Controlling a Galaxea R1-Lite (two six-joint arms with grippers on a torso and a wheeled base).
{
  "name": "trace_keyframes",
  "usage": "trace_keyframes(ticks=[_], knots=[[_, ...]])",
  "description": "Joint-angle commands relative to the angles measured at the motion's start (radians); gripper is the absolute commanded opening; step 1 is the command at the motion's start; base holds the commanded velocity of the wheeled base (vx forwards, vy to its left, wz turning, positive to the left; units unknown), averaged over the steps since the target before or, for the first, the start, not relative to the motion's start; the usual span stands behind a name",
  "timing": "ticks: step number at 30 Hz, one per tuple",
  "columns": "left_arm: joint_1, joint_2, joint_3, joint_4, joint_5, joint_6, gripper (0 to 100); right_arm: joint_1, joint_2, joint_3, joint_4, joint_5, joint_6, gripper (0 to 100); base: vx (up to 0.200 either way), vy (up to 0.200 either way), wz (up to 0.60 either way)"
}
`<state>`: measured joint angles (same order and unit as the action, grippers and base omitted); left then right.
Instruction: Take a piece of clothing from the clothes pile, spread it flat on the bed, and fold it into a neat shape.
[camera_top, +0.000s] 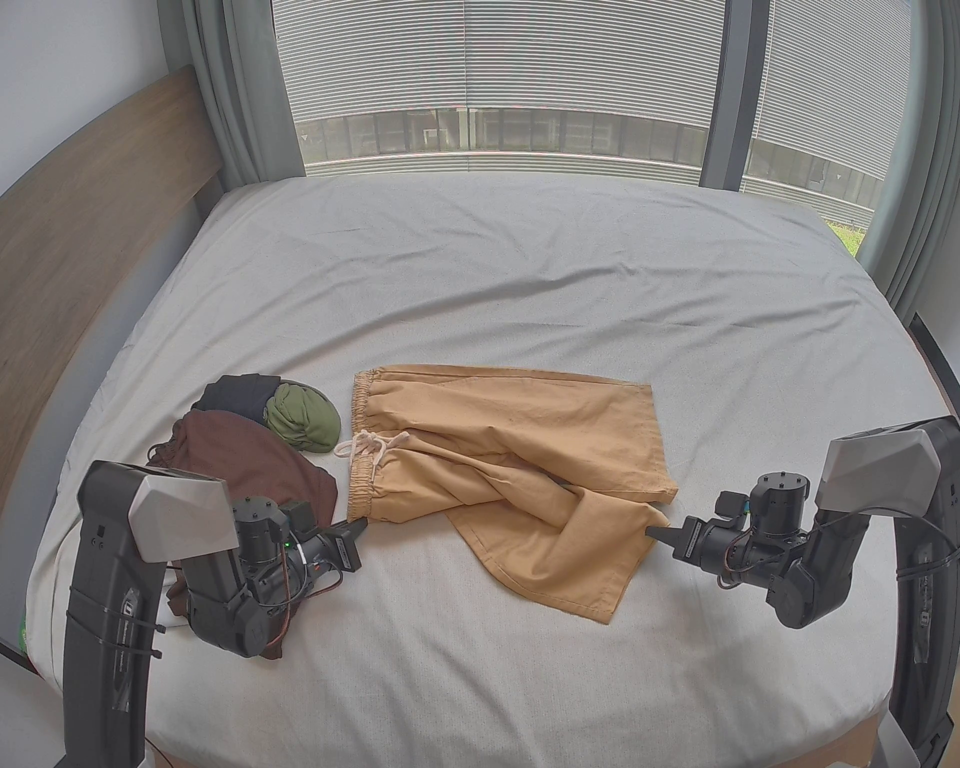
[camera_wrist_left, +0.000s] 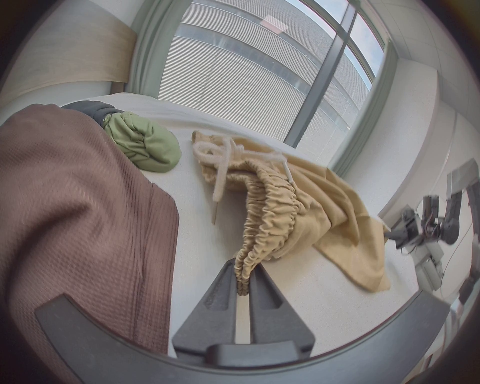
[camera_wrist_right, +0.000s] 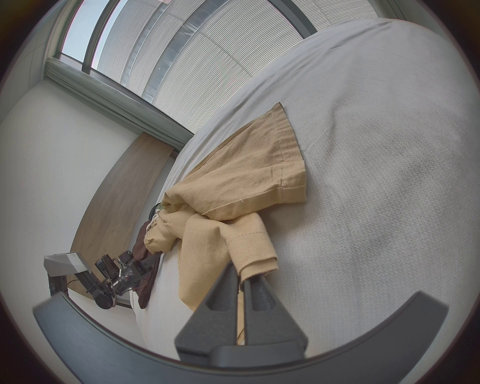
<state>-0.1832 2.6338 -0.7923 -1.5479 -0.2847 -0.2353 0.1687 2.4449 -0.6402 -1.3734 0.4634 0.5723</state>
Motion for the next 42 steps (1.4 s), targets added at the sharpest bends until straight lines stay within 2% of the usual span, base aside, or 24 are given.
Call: trace_keyframes(ticks=[1, 11, 16, 19, 24, 38, 39, 42], knots=[[-0.005, -0.13, 0.056, -0.001, -0.001, -0.108, 0, -0.002, -0.029, 0.022, 0.016, 0.001, -0.019, 0, 0.0, 0.0, 0.0], [-0.055, -0.275, 0.177, 0.002, 0.012, -0.231, 0, -0.014, -0.041, 0.051, 0.074, 0.001, -0.111, 0, 0.0, 0.0, 0.0], [-0.047, -0.354, 0.239, 0.009, 0.015, -0.28, 0, -0.038, -0.04, 0.057, 0.109, 0.001, -0.189, 0, 0.0, 0.0, 0.0], [-0.038, -0.387, 0.269, 0.008, 0.016, -0.314, 0, -0.044, -0.037, 0.054, 0.102, 0.011, -0.204, 0, 0.0, 0.0, 0.0], [-0.018, -0.365, 0.248, 0.003, 0.032, -0.314, 0, -0.035, -0.027, 0.079, 0.062, 0.07, -0.207, 0, 0.0, 0.0, 0.0], [-0.03, -0.304, 0.223, 0.002, 0.032, -0.314, 0, -0.026, 0.0, 0.082, 0.05, 0.072, -0.209, 0, 0.0, 0.0, 0.0], [-0.03, -0.302, 0.223, 0.002, 0.032, -0.312, 0, -0.026, 0.0, 0.082, 0.05, 0.072, -0.209, 100, 0.0, 0.0, 0.0], [-0.032, -0.29, 0.216, 0.002, 0.033, -0.312, 0, -0.012, 0.008, 0.096, 0.048, 0.072, -0.206, 100, 0.0, 0.0, 0.0]])
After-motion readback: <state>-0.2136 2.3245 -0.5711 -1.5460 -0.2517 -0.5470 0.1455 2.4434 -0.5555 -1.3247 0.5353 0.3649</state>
